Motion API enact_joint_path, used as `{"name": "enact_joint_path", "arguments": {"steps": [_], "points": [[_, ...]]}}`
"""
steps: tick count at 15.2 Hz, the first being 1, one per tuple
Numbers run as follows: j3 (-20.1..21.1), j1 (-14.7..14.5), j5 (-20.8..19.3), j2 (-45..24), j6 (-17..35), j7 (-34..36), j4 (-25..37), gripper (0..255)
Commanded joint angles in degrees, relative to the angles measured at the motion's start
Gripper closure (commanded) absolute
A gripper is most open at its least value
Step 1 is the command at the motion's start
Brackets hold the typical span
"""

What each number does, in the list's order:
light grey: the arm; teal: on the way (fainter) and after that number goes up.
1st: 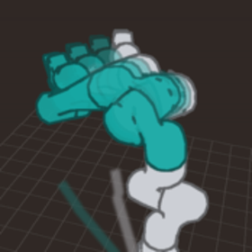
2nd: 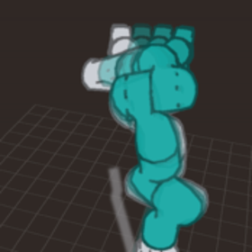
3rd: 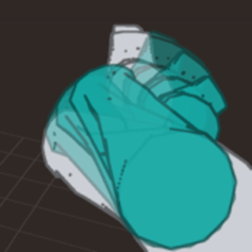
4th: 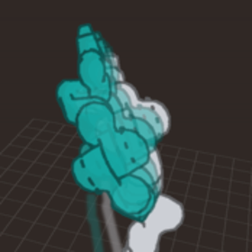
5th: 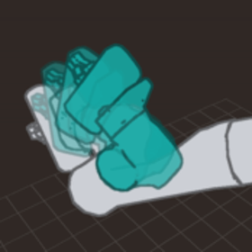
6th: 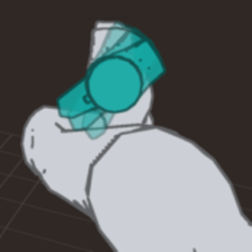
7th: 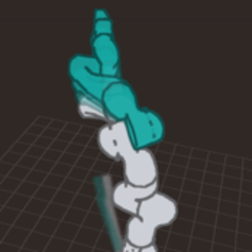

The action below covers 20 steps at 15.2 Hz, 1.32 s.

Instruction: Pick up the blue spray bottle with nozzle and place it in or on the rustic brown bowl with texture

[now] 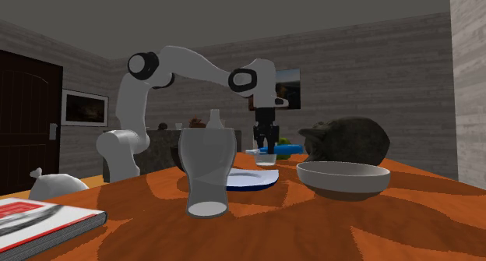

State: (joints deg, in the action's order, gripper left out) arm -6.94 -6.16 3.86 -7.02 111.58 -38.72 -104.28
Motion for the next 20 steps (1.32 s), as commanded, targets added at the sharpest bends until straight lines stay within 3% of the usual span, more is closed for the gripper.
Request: {"name": "enact_joint_path", "arguments": {"steps": [1,20], "points": [[-0.05,0.06,-0.07,0.25,-1.63,0.02,1.37,255],[-0.17,0.20,-0.28,0.42,-15.72,0.69,15.32,255]]}}
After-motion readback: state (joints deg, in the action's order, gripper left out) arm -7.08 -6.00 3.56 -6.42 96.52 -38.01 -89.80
